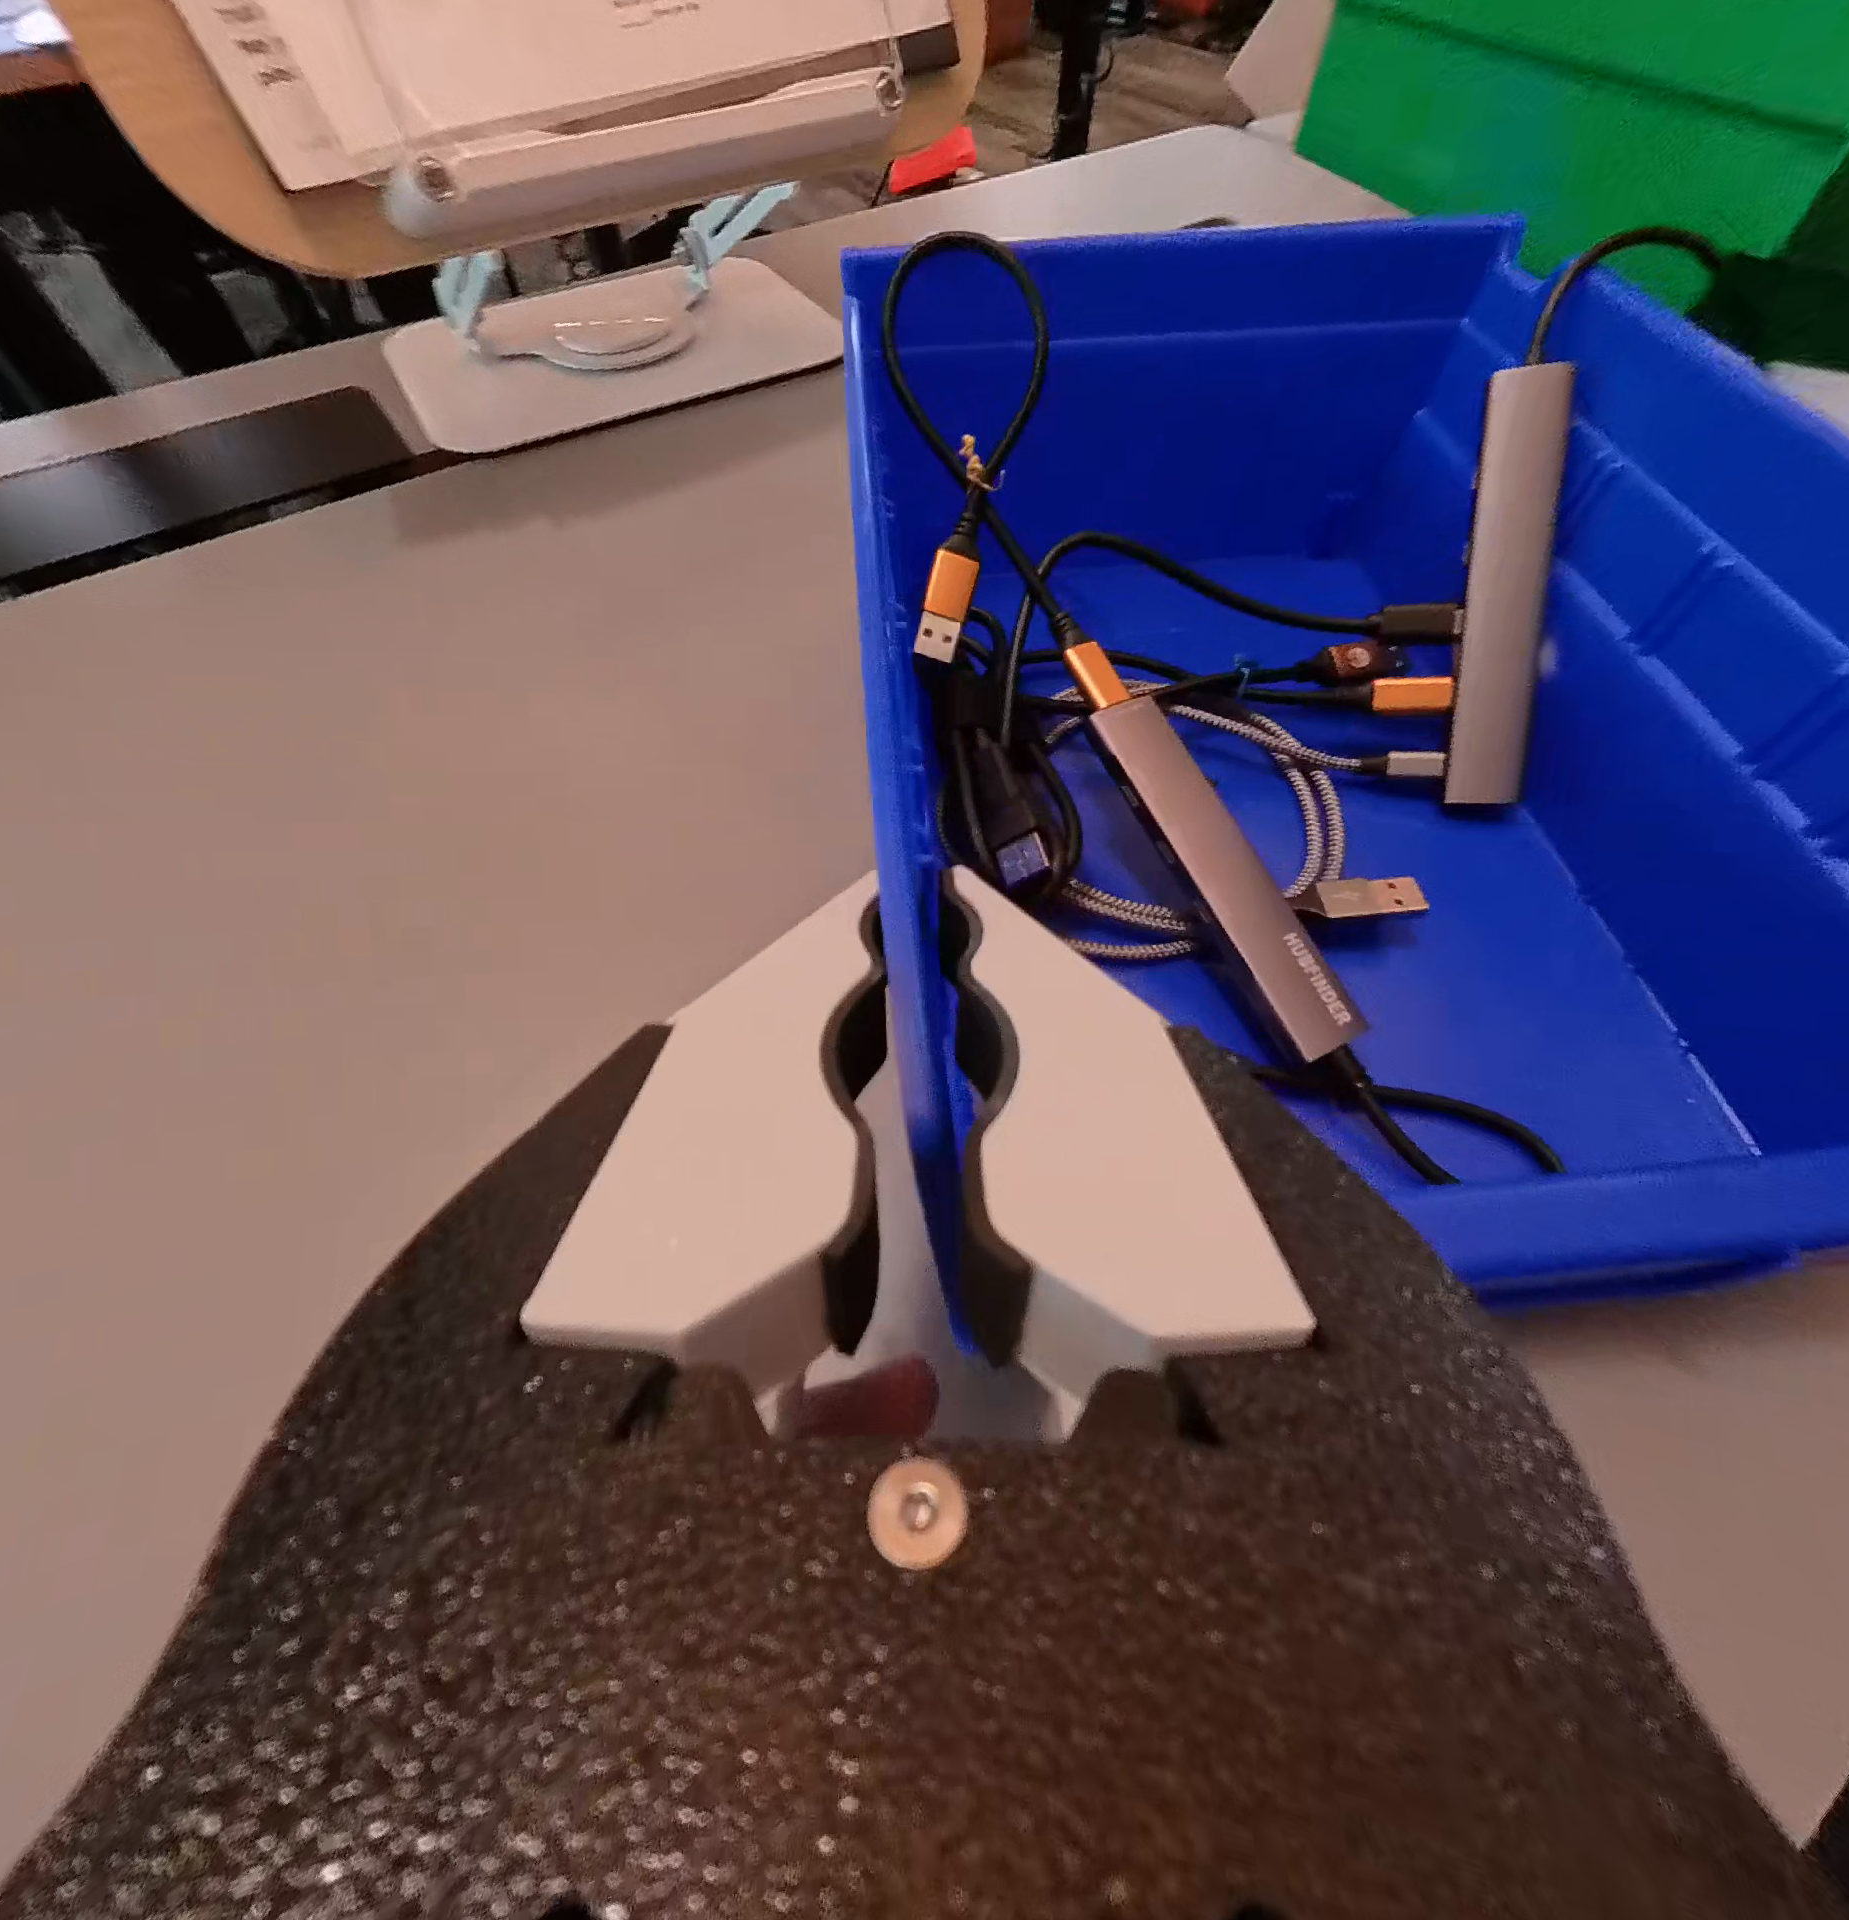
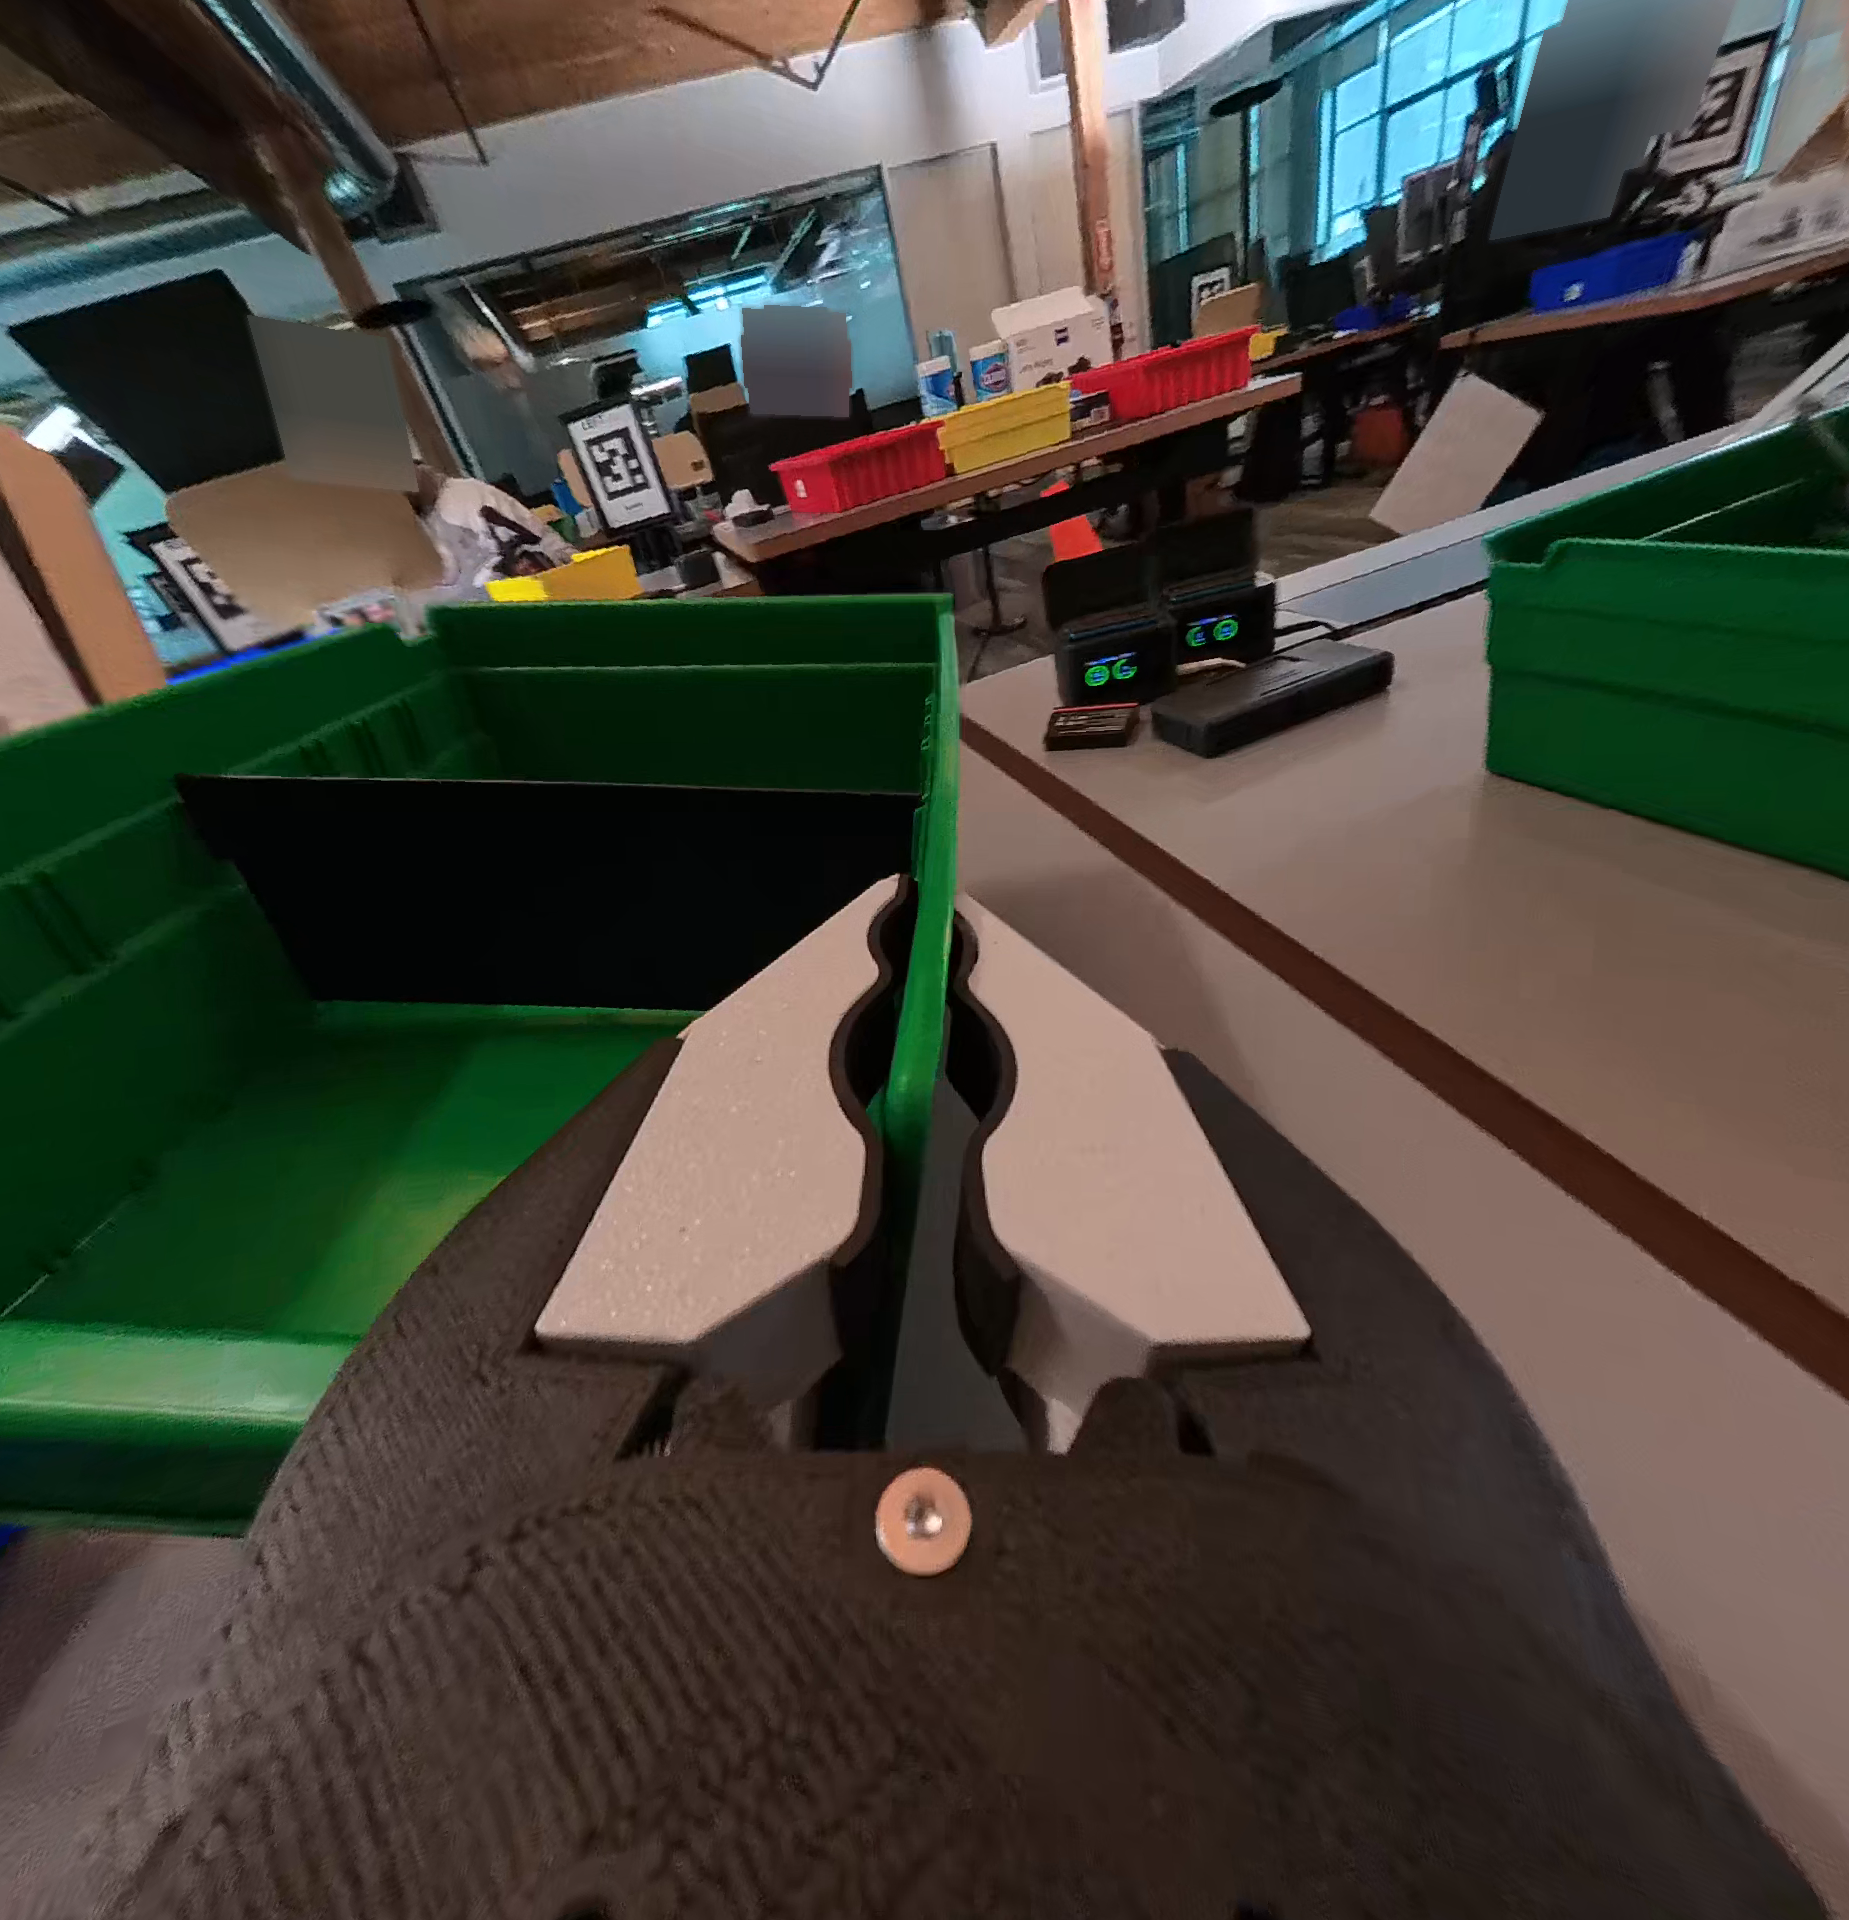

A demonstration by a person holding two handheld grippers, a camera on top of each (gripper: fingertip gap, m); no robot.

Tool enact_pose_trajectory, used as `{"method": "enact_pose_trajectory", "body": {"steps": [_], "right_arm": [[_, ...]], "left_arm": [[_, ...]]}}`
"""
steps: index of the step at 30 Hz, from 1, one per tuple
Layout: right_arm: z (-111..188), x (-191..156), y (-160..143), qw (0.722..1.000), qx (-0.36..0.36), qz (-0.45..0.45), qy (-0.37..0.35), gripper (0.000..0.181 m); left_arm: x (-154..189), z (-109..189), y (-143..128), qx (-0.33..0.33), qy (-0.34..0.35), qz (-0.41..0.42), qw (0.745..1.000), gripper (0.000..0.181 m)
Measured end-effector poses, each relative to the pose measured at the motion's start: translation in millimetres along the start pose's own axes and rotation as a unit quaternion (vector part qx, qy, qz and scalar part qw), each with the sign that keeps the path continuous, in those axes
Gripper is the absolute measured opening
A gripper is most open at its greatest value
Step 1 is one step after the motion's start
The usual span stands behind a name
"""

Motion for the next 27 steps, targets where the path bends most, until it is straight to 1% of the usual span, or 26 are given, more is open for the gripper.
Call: {"method": "enact_pose_trajectory", "body": {"steps": [2,4,6,11,13,15,16,17,19,22,24,26,27], "right_arm": [[0,12,-6,1.000,-0.007,0.022,-0.019,0.001],[-1,19,-15,0.998,-0.024,0.048,-0.029,0.002],[-2,15,-15,0.995,-0.024,0.095,-0.031,0.002],[-11,-4,-22,0.988,-0.037,0.150,-0.016,0.003],[-15,-18,-25,0.984,-0.039,0.176,0.007,0.009],[-21,-36,-38,0.977,-0.075,0.194,0.049,0.025],[-22,-45,-40,0.974,-0.077,0.201,0.068,0.033],[-20,-51,-41,0.972,-0.072,0.209,0.076,0.036],[-19,-51,-42,0.969,-0.085,0.226,0.055,0.036],[-14,-46,-45,0.952,-0.161,0.260,0.016,0.037],[-10,-46,-47,0.938,-0.197,0.286,0.008,0.042],[-10,-45,-48,0.935,-0.201,0.293,0.007,0.043],[-13,-43,-46,0.941,-0.184,0.283,0.007,0.040]], "left_arm": [[-13,9,-5,-0.003,0.013,0.001,1.000,0.003],[-29,20,-11,0.001,0.021,0.025,0.999,0.003],[-47,32,-18,0.003,0.030,0.046,0.998,0.003],[-97,65,-36,0.008,0.084,0.081,0.993,0.002],[-118,77,-44,0.010,0.114,0.102,0.988,0.003],[-140,88,-50,0.011,0.154,0.120,0.981,0.003],[-150,93,-52,0.013,0.171,0.131,0.977,0.003],[-158,96,-54,0.016,0.185,0.142,0.972,0.002],[-173,102,-57,0.019,0.213,0.152,0.965,0.002],[-193,106,-60,0.018,0.243,0.162,0.956,0.002],[-205,106,-60,0.018,0.253,0.168,0.953,0.002],[-214,106,-60,0.016,0.262,0.170,0.950,0.002],[-218,106,-60,0.016,0.266,0.171,0.949,0.002]]}}
Point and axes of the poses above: each gripper's, where its closed fingertips meet, z back along the fingers, y out of its top, x = y × z across the jaws, the point moved 1 cm from there along z, back along the fingers, and after that the axes turned 4 degrees about -x, right-handed, at the moved point
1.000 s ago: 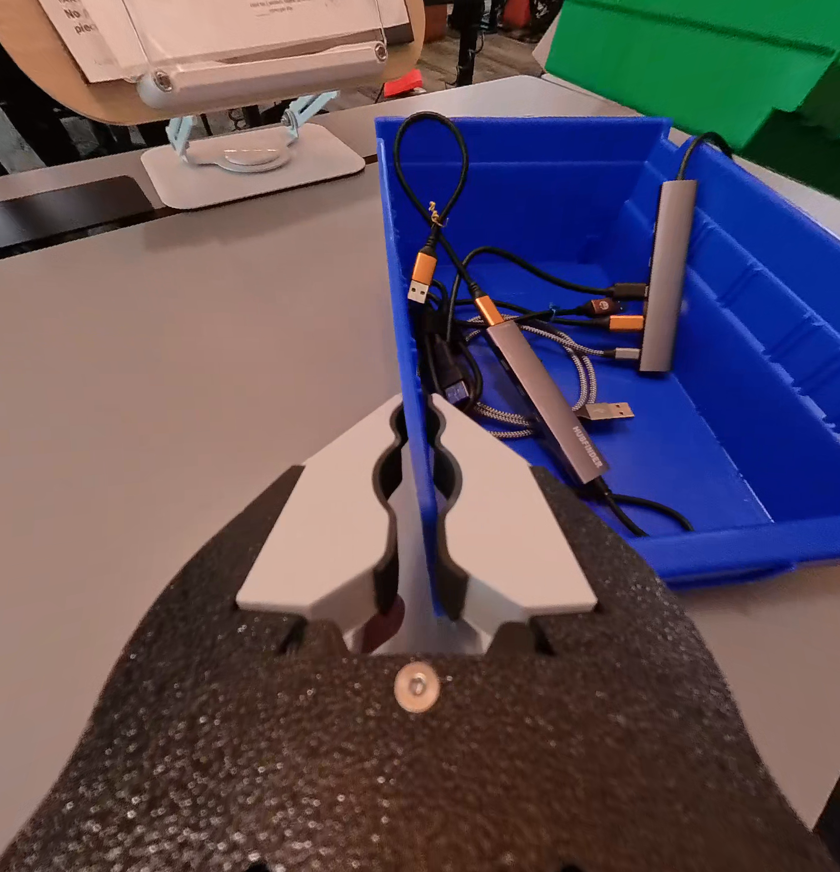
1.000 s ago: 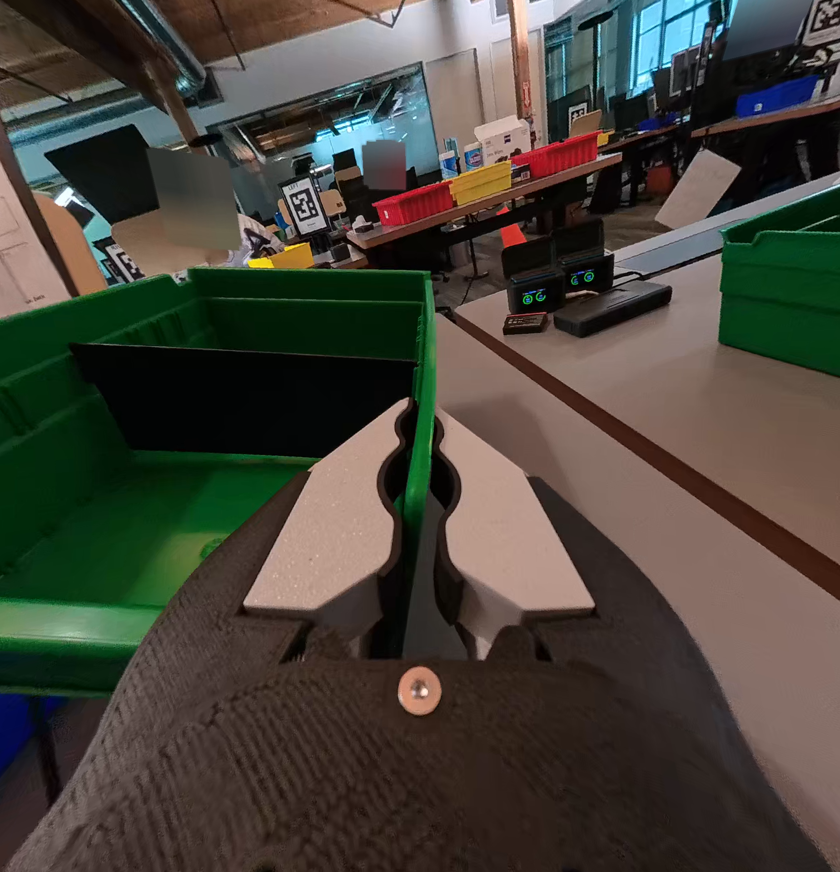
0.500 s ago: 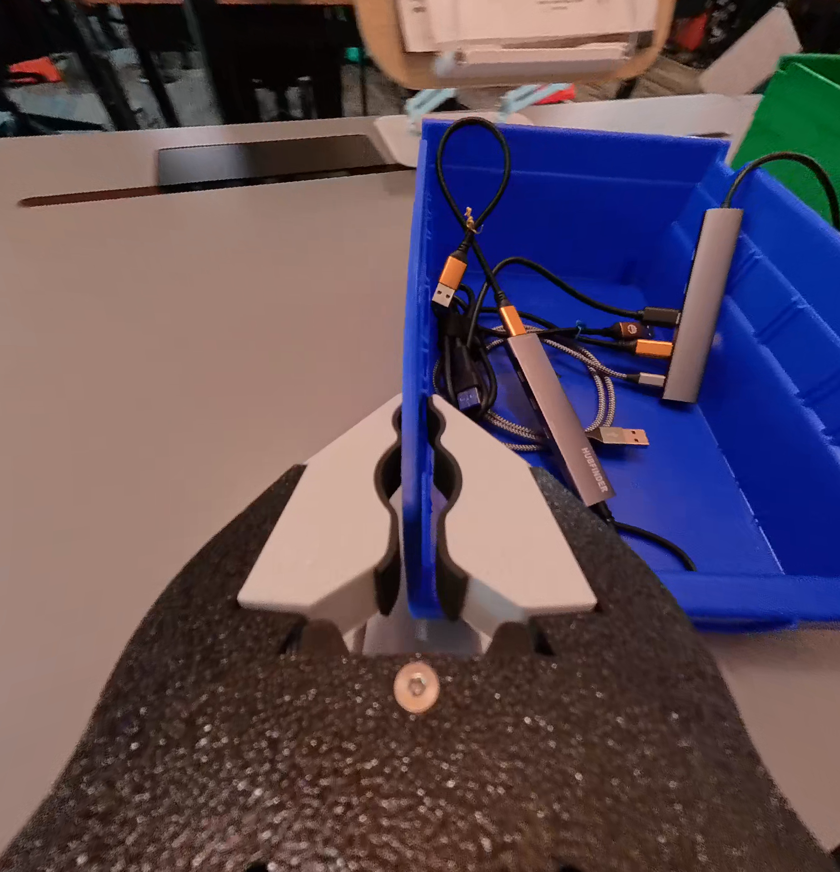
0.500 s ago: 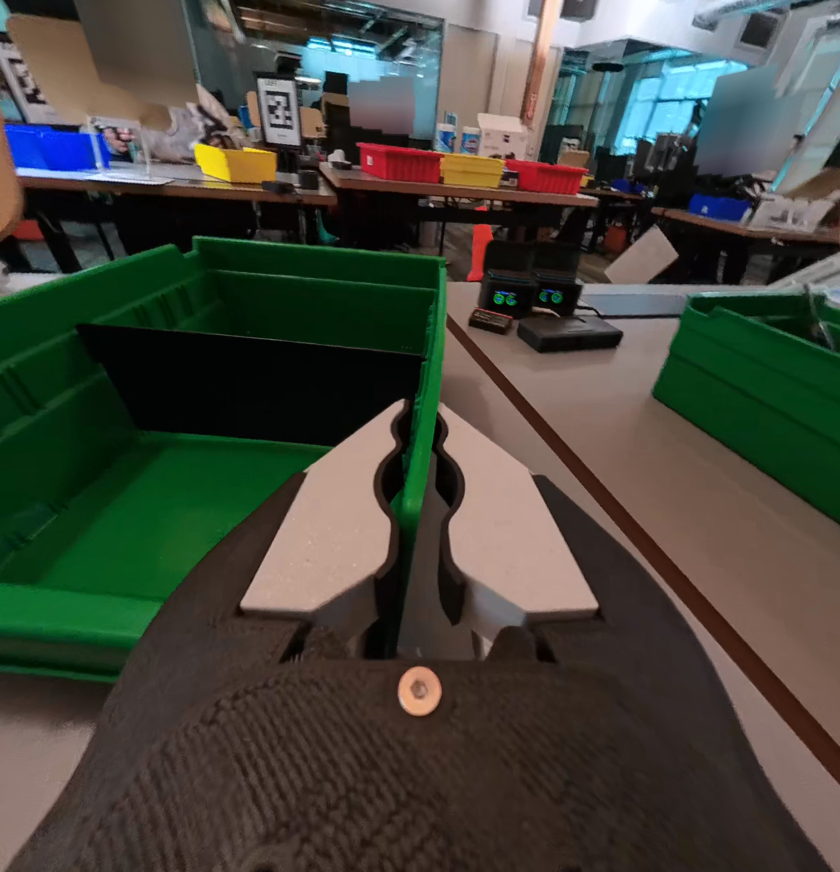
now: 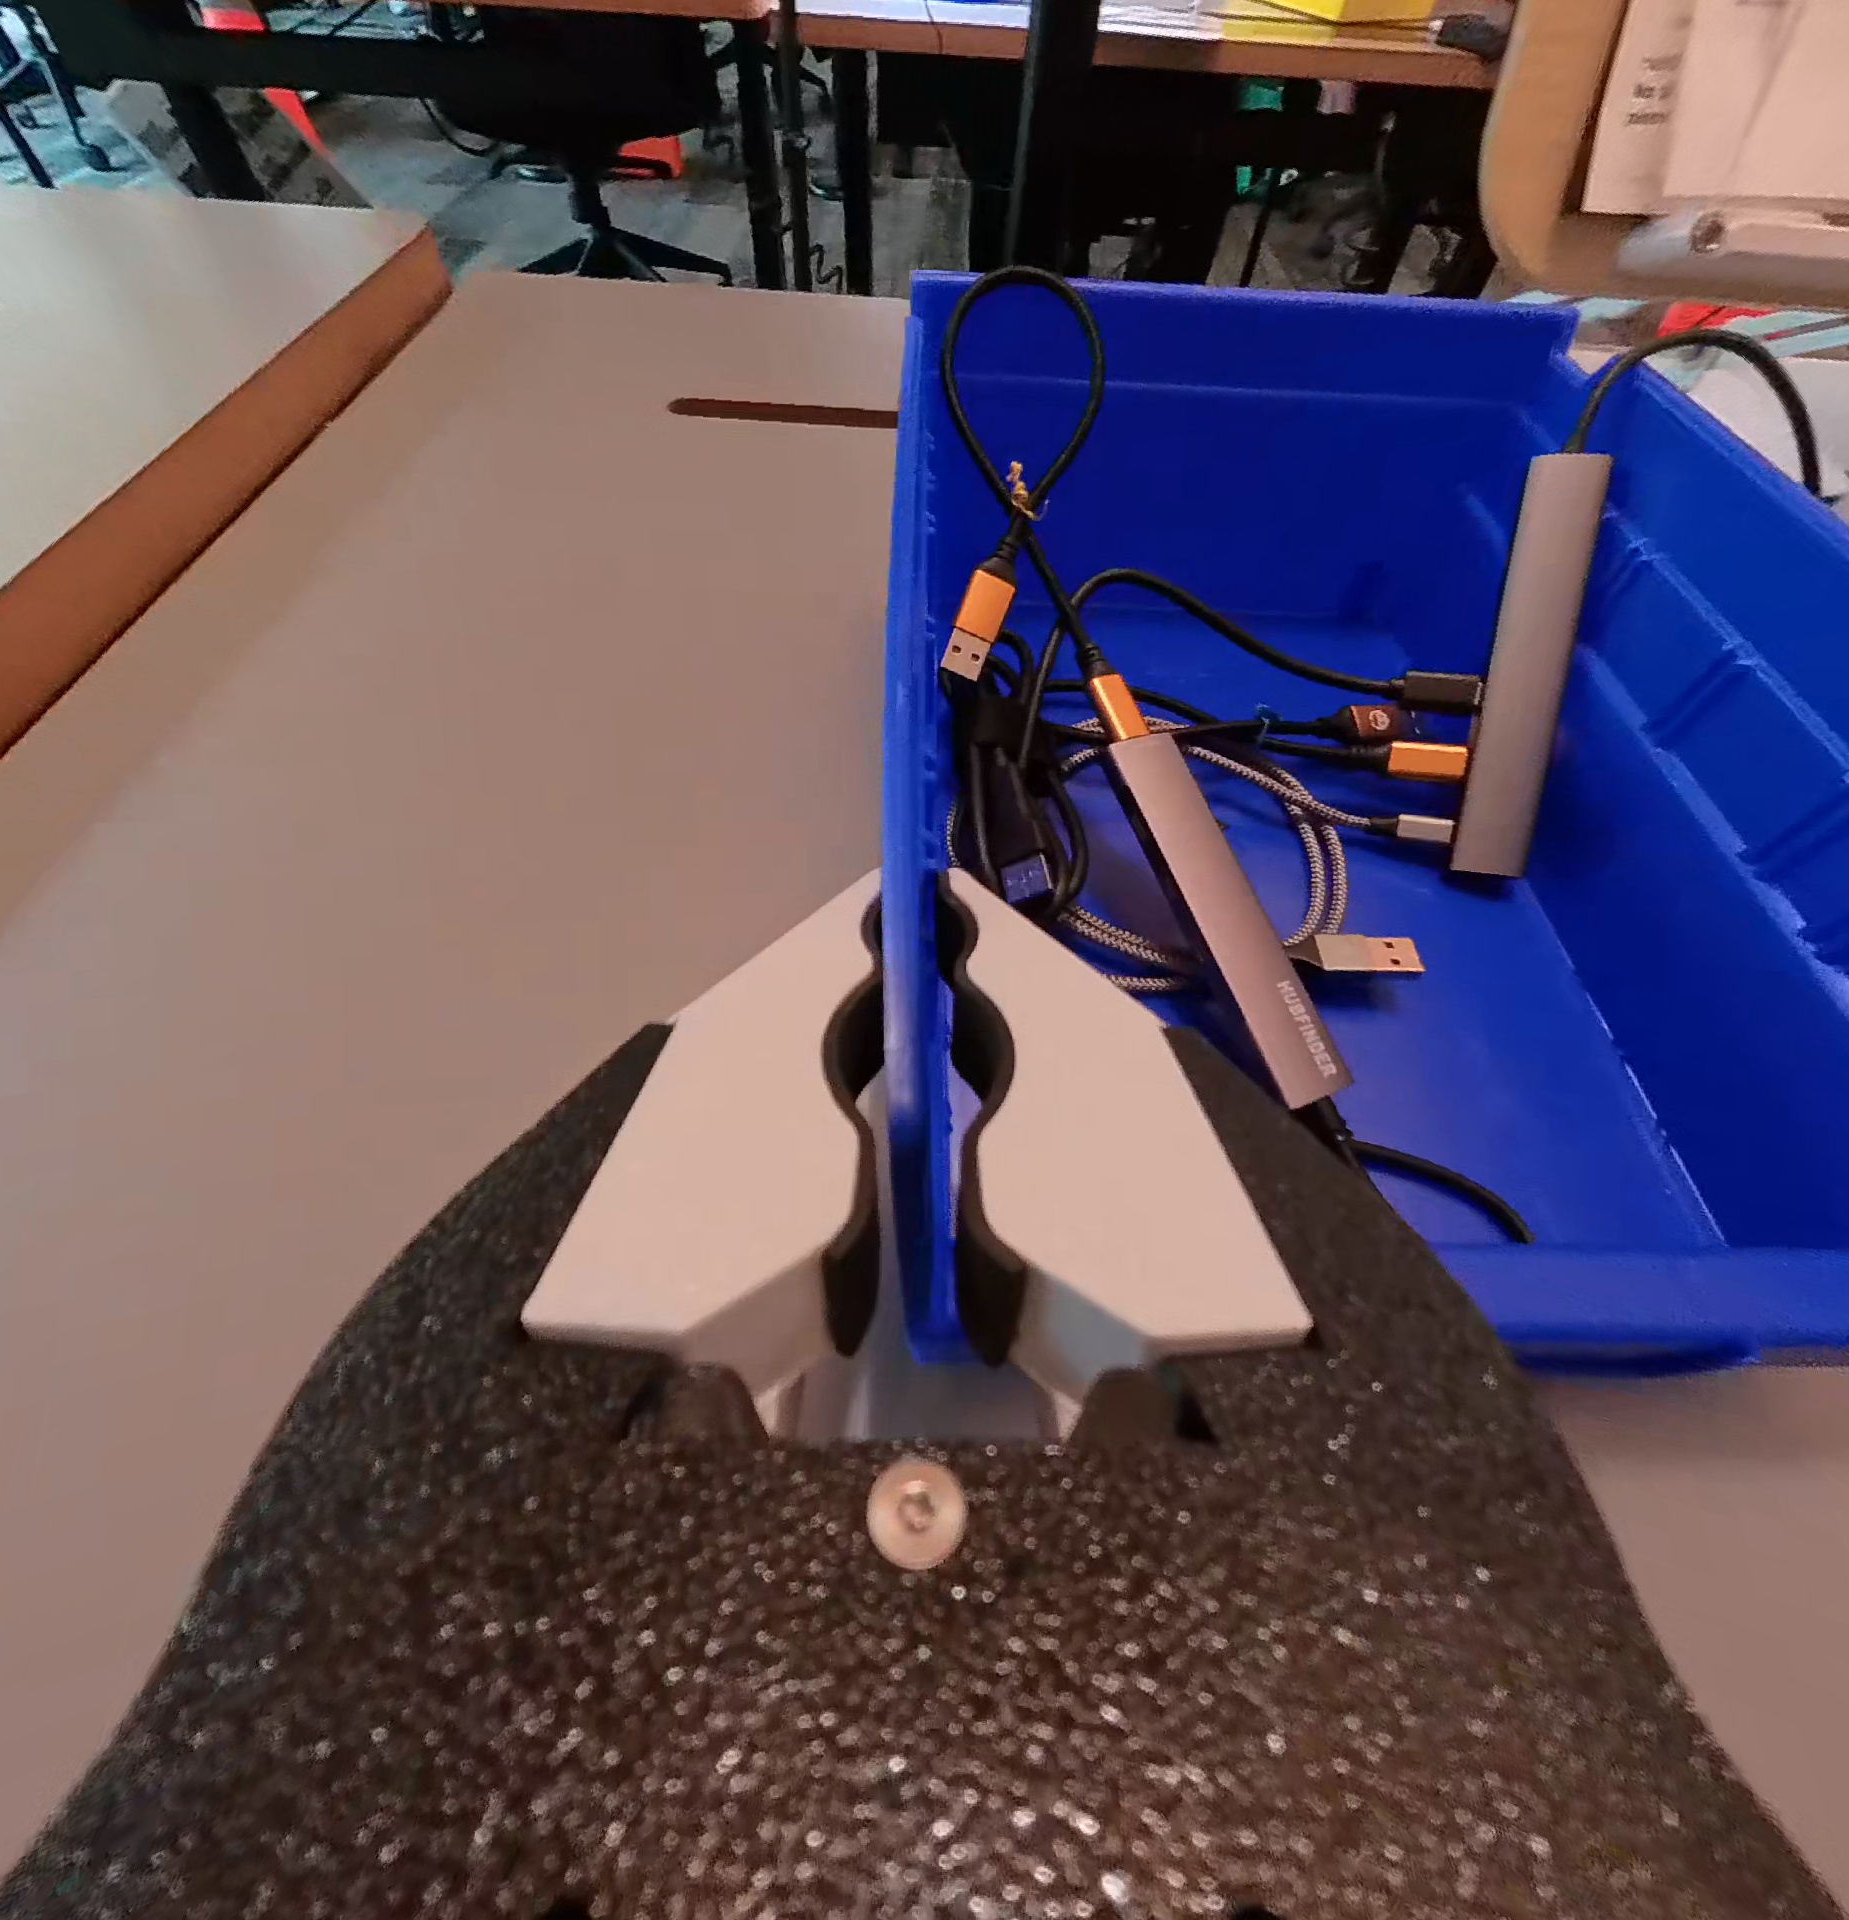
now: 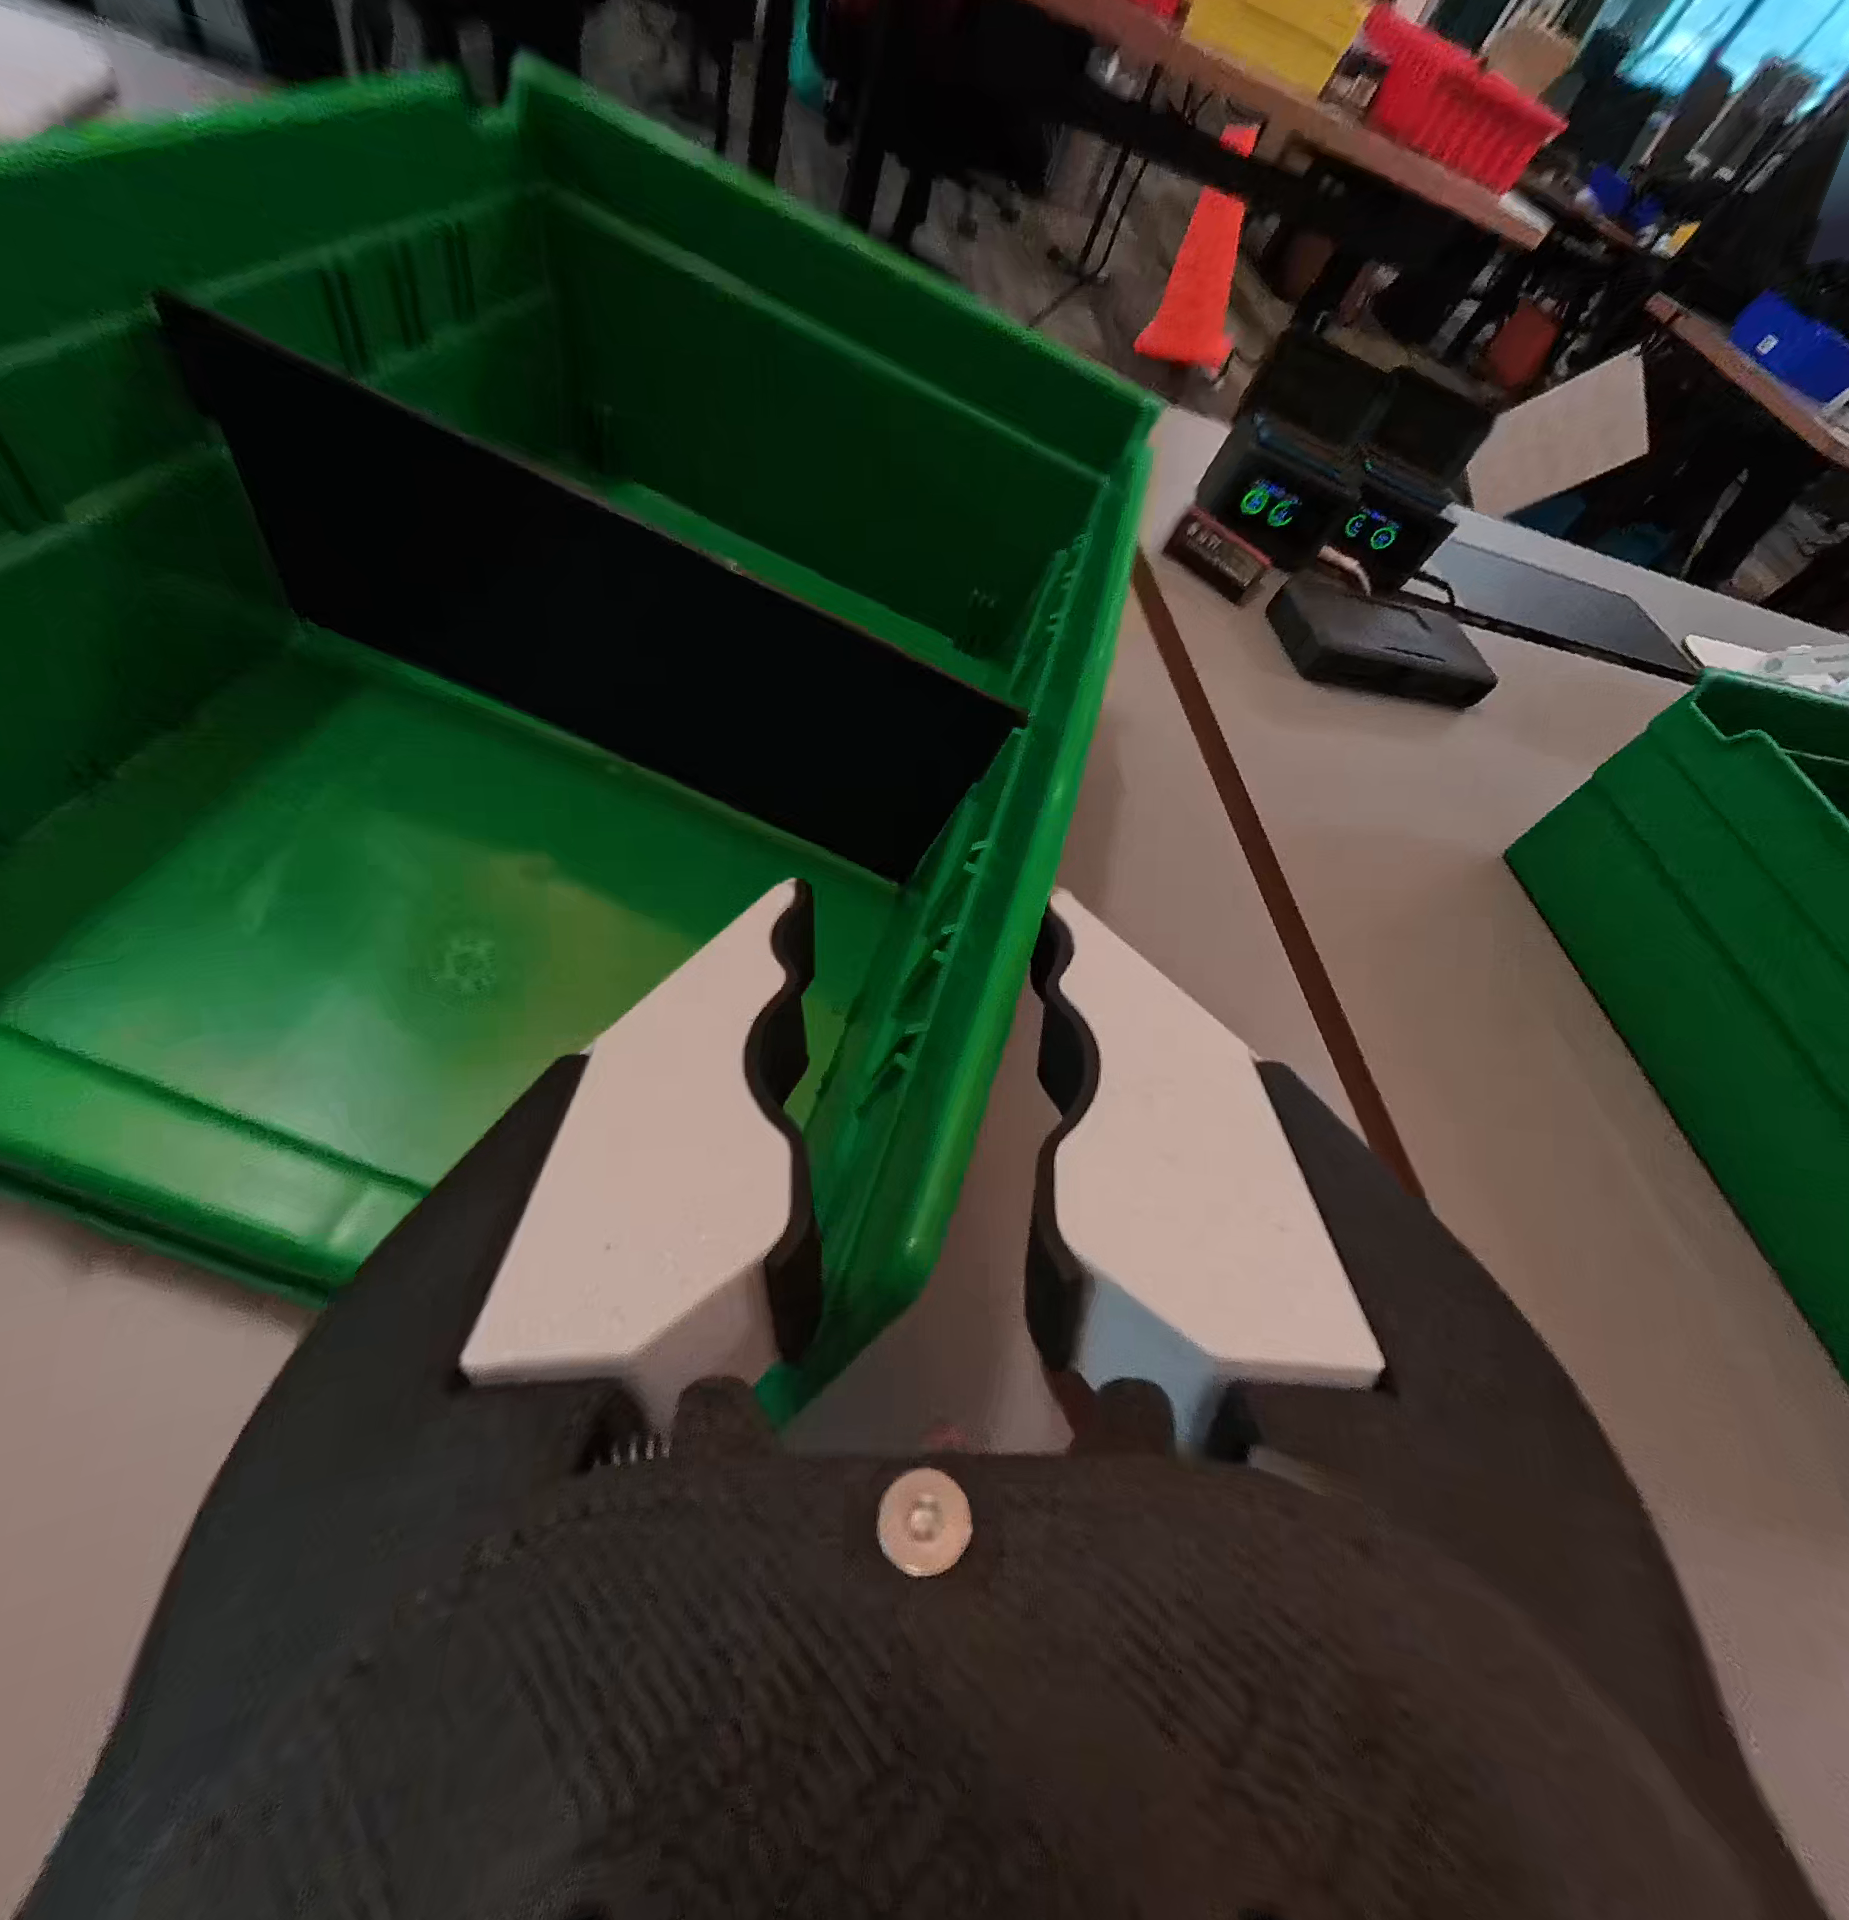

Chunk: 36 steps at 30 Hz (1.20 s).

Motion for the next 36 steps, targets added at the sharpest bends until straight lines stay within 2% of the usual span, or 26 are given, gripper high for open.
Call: {"method": "enact_pose_trajectory", "body": {"steps": [1,3,4,6,7,8,10,11,13,14,17,19,22,25,28,29,33,36], "right_arm": [[-2,3,1,1.000,0.020,-0.016,-0.002,0.038],[-2,16,8,0.997,0.072,-0.033,-0.023,0.053],[-3,24,12,0.993,0.098,-0.049,-0.038,0.055],[-11,29,8,0.990,0.111,-0.078,-0.035,0.045],[-15,26,3,0.991,0.103,-0.078,-0.020,0.049],[-16,27,0,0.992,0.097,-0.075,-0.016,0.060],[-4,41,11,0.988,0.129,-0.069,-0.051,0.076],[7,45,22,0.983,0.162,-0.072,-0.054,0.074],[28,48,43,0.971,0.219,-0.085,-0.036,0.081],[37,49,50,0.968,0.232,-0.094,-0.026,0.085],[63,44,73,0.959,0.265,-0.101,-0.005,0.091],[83,33,93,0.951,0.293,-0.095,0.010,0.092],[109,1,120,0.943,0.320,-0.078,0.056,0.090],[124,-43,136,0.939,0.318,-0.048,0.122,0.088],[138,-82,145,0.932,0.321,0.007,0.167,0.087],[141,-91,146,0.931,0.321,0.025,0.175,0.086],[141,-118,143,0.928,0.306,0.077,0.200,0.084],[138,-128,140,0.928,0.292,0.093,0.211,0.083]], "left_arm": [[-3,-2,1,0.001,0.002,0.003,1.000,0.002],[-12,-8,5,0.000,0.009,0.004,1.000,0.003],[-18,-12,7,-0.001,0.015,0.002,1.000,0.003],[-28,-20,11,-0.004,0.024,0.001,1.000,0.005],[-32,-23,12,-0.005,0.029,0.001,1.000,0.005],[-36,-25,14,-0.006,0.035,0.002,0.999,0.005],[-40,-27,14,-0.011,0.045,-0.004,0.999,0.006],[-41,-25,14,-0.015,0.054,-0.013,0.998,0.009],[-41,-13,19,-0.006,0.081,-0.035,0.996,0.030],[-37,-4,26,0.009,0.089,-0.049,0.995,0.037],[-5,16,49,0.030,0.066,-0.114,0.991,0.038],[29,15,41,-0.038,0.000,-0.171,0.984,0.042],[60,-2,18,-0.160,-0.068,-0.191,0.966,0.056],[56,-35,4,-0.228,-0.058,-0.178,0.955,0.070],[37,-58,-17,-0.333,-0.010,-0.172,0.927,0.080],[41,-65,-16,-0.337,-0.027,-0.162,0.927,0.082],[32,-82,-10,-0.347,-0.003,-0.166,0.923,0.069],[34,-90,-22,-0.369,-0.020,-0.166,0.914,0.060]]}}
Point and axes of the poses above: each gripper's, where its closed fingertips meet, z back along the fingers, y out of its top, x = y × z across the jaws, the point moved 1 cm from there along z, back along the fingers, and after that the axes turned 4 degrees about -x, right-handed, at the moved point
